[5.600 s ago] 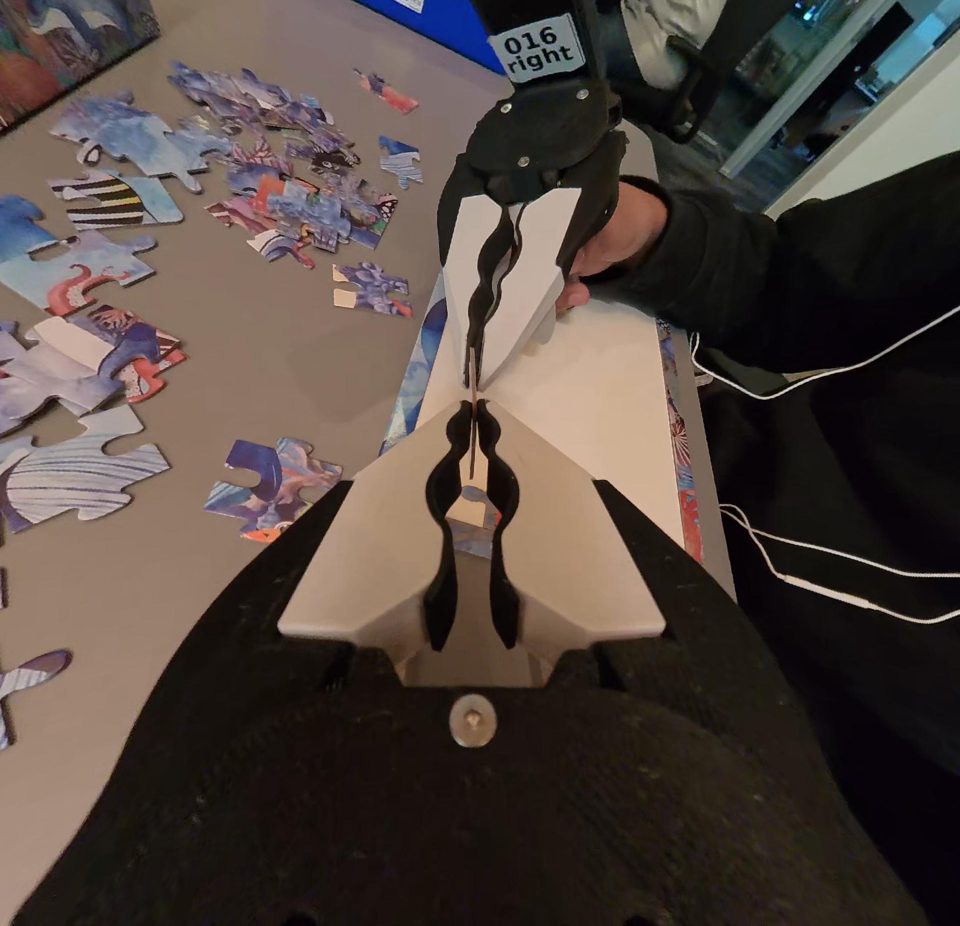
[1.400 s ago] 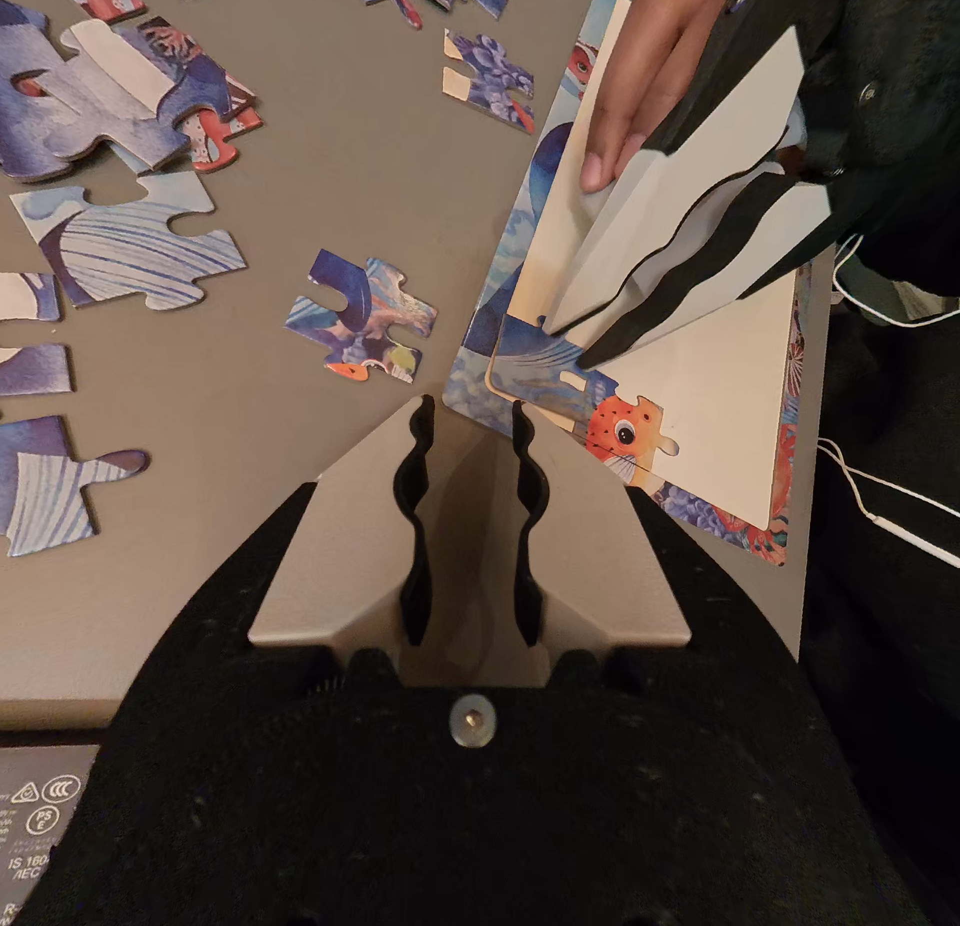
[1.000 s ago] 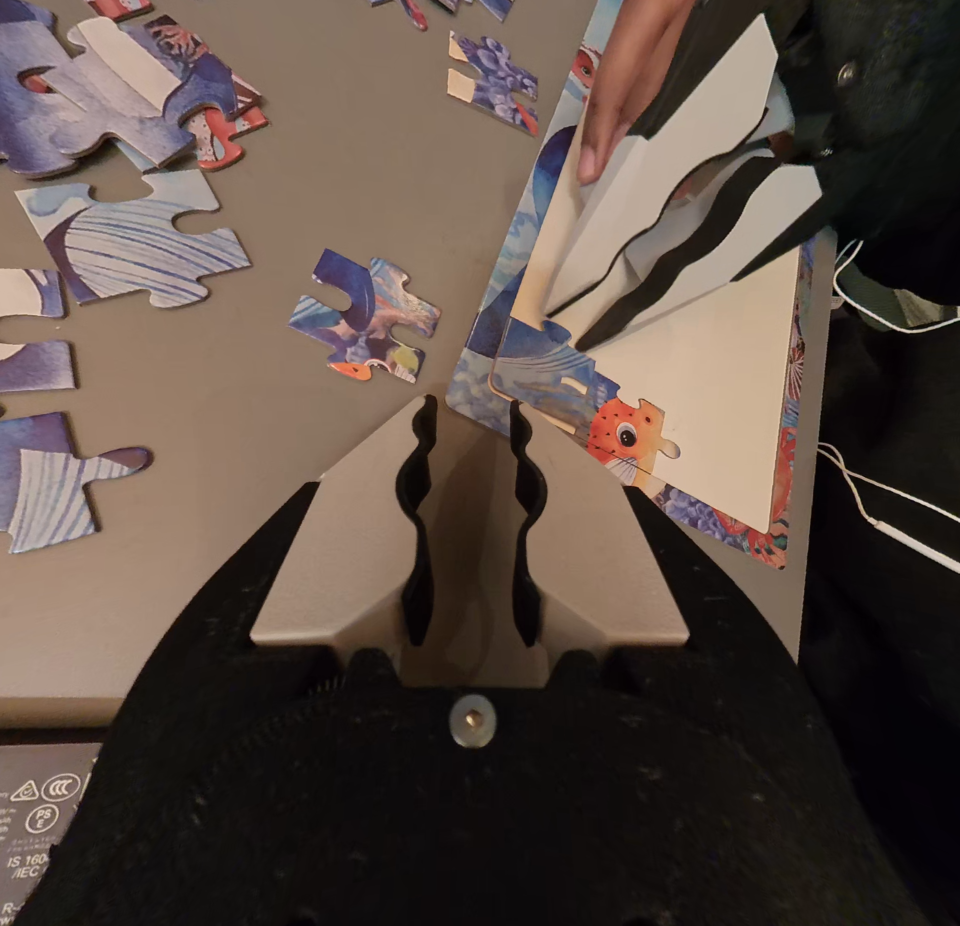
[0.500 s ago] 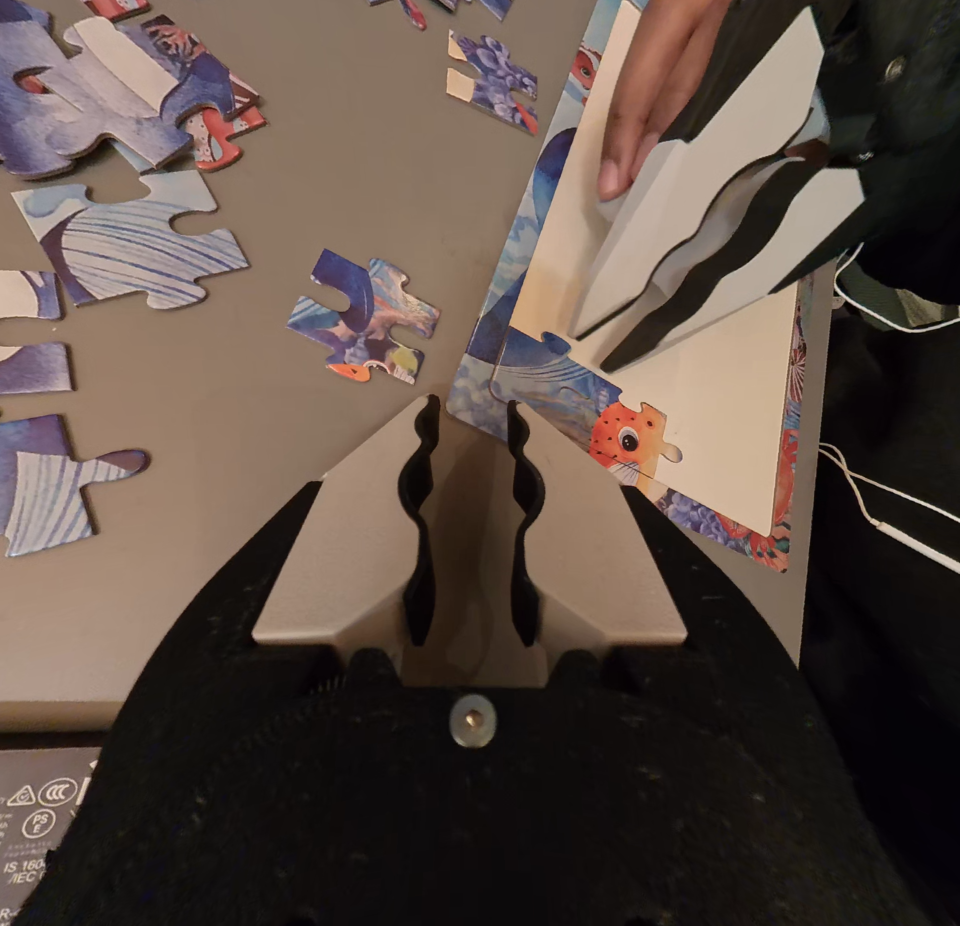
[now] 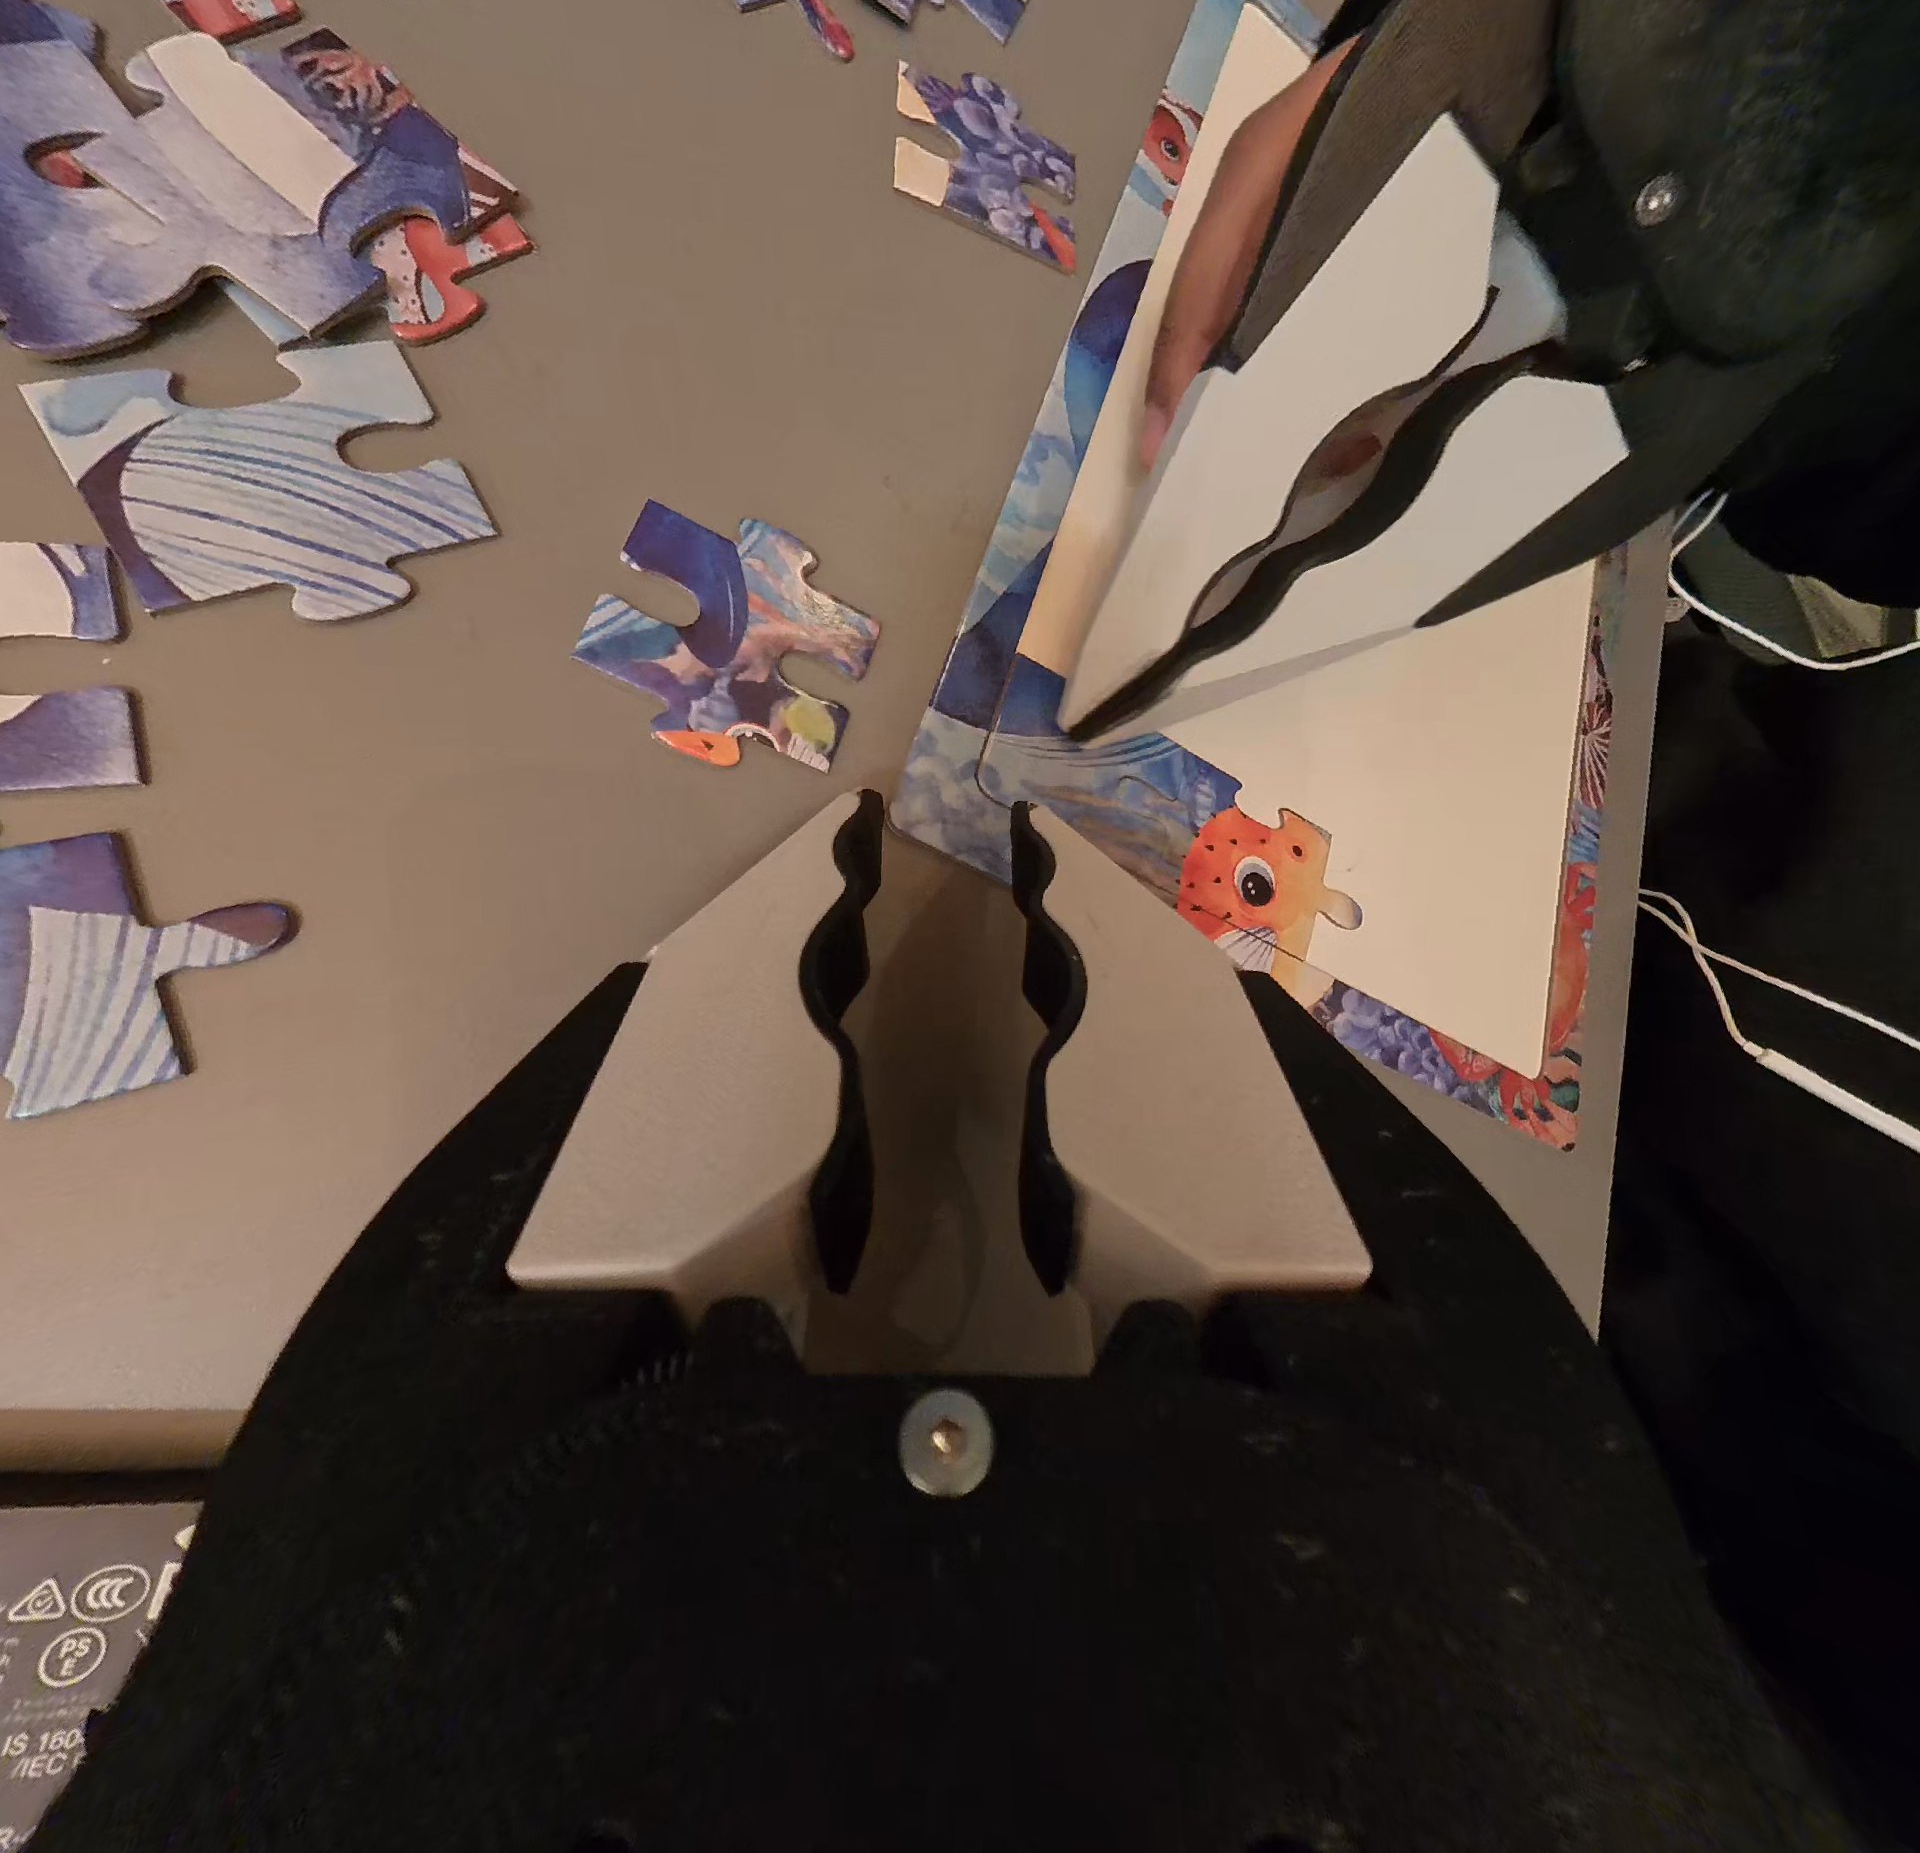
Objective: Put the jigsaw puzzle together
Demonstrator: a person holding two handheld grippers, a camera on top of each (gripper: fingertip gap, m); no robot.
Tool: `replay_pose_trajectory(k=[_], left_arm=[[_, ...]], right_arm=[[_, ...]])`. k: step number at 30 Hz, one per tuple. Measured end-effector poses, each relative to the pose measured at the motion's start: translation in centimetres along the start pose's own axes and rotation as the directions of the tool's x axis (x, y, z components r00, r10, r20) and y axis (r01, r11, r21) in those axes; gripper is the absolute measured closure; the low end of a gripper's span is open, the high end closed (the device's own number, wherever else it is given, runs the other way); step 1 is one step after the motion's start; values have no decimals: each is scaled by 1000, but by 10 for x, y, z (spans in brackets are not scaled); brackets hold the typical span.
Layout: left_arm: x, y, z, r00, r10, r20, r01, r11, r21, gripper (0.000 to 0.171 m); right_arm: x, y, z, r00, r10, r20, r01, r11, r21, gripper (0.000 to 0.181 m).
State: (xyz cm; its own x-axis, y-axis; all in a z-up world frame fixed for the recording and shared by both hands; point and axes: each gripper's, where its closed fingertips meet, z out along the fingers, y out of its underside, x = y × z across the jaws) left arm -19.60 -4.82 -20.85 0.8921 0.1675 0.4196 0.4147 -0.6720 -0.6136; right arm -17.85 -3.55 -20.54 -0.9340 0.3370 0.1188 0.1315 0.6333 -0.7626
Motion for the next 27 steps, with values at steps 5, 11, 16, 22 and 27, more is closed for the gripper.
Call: replay_pose_trajectory(k=[5,11,16,22,27], left_arm=[[0,0,0,1000,-1,-1,1,1000,1,149],[-6,1,1,999,-3,39,3,1000,-1,161],[-7,1,1,999,-7,49,7,1000,-4,167],[-7,1,1,999,-12,48,12,1000,-3,167],[-7,1,1,999,-13,48,14,1000,-3,167]], right_arm=[[0,1,4,1000,14,-10,-14,1000,-21,181],[-11,-2,5,997,45,61,-44,999,-17,181],[1,0,7,998,66,-14,-66,997,-27,181],[-29,-5,7,987,60,151,-57,998,-20,181],[-40,-3,4,974,33,224,-29,999,-19,181]])
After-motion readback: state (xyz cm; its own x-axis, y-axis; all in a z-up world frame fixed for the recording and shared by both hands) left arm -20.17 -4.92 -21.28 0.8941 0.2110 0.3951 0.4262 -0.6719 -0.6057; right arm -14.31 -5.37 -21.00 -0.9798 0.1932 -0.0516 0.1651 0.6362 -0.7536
